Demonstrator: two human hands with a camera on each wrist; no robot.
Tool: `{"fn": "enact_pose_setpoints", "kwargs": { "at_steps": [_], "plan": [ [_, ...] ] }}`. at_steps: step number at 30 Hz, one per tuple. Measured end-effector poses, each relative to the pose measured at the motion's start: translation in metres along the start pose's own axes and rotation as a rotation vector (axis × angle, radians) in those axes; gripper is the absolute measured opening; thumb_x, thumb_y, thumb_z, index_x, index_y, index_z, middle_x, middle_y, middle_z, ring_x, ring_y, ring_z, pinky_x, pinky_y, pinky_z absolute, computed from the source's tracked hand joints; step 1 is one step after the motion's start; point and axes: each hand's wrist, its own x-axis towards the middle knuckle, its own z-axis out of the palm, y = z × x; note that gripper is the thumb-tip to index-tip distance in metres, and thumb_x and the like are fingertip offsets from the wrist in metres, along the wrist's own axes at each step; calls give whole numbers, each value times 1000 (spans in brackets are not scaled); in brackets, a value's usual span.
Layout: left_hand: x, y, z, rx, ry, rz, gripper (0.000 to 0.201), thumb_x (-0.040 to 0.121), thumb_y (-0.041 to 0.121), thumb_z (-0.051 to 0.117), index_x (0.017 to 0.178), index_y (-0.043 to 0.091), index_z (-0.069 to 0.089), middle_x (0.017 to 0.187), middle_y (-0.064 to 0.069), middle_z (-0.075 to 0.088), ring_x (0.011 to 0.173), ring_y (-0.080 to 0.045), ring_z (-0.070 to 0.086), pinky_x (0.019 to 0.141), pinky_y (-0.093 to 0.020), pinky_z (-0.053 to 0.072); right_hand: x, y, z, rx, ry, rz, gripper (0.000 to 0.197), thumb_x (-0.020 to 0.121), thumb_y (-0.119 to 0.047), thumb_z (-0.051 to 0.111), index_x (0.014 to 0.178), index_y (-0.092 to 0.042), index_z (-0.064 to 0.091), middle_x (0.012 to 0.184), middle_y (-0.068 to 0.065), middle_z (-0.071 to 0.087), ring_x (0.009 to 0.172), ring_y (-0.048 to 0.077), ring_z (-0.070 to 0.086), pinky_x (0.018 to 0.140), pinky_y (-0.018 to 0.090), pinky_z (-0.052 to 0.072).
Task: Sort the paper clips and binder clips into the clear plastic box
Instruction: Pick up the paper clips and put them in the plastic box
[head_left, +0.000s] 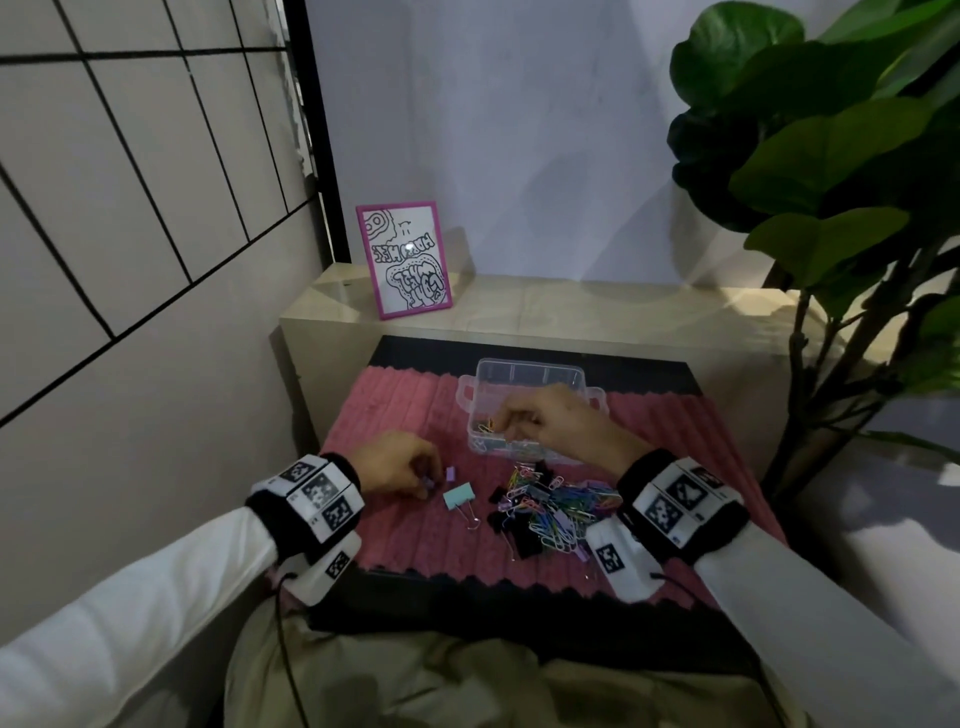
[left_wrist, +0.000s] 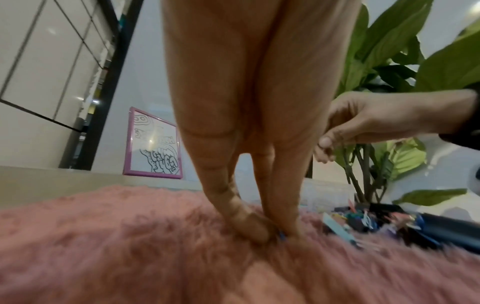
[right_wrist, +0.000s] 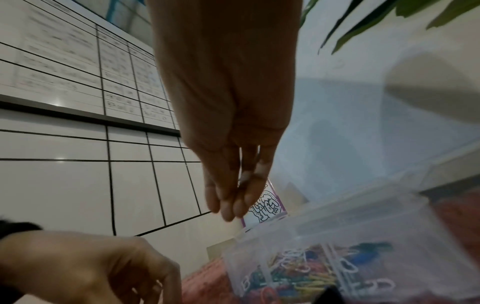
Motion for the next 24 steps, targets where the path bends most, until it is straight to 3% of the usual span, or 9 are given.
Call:
{"fn": "enact_pose_setpoints", "kwargs": {
  "at_steps": [2,6,9,11,13,16,19,24],
  "plan": [
    [3,0,4,33,19,5,26,76,14,67,102,12,63,99,-4,63,83,-9,50,60,-11,33,-8,1,1,-70,-113,-2,19,89,-5,53,99,-11,67,99,5,70,87,15,64,80,30,52],
    [7,0,5,15,44,13,19,77,13,67,94,8,63,89,-5,65,72,-12,55,57,-12,38,-11,-4,20,-409,-252,-61,14,88,-5,50,96,-4,62,95,11,63,88,22,60,59,23,38],
    [3,-2,2,-37,98,28,15,77,13,68,90,10,65,78,4,62,60,0,53,57,-10,40,-7,-3,36,-510,-271,-129,13,86,1,48,94,-1,58,93,13,61,86,27,59,67,36,47],
    [-1,-7,-2,-107,121,31,11,75,14,70,85,15,66,71,11,63,58,5,55,57,-3,39,-5,-2,37,-529,-260,-122,13,87,2,46,90,-2,58,84,10,58,78,24,56,67,36,47],
    [-6,-12,-8,-245,95,42,11,74,12,72,77,20,65,63,19,64,59,10,59,61,-1,40,-5,-2,35,-516,-257,-95,13,87,1,47,86,-4,59,77,6,53,74,20,52,64,32,43],
    [-11,-20,-13,-431,77,51,19,75,5,70,73,22,64,64,16,68,65,5,62,68,-6,46,-7,-3,31,-452,-265,-81,8,87,-8,55,91,-8,62,89,7,62,85,19,58,71,29,43],
    [-13,-23,-15,-532,94,40,16,76,3,68,77,18,65,68,10,70,67,1,64,67,-9,49,-11,0,23,-290,-227,-53,9,85,-15,62,92,-10,64,94,5,67,81,11,55,71,23,40],
    [-12,-22,-15,-608,40,10,14,78,-3,64,87,8,63,64,3,71,60,-7,66,63,-17,54,-20,8,13,-60,-155,18,8,84,-11,63,91,-7,63,83,-1,65,67,2,55,67,21,45]
  ]
}}
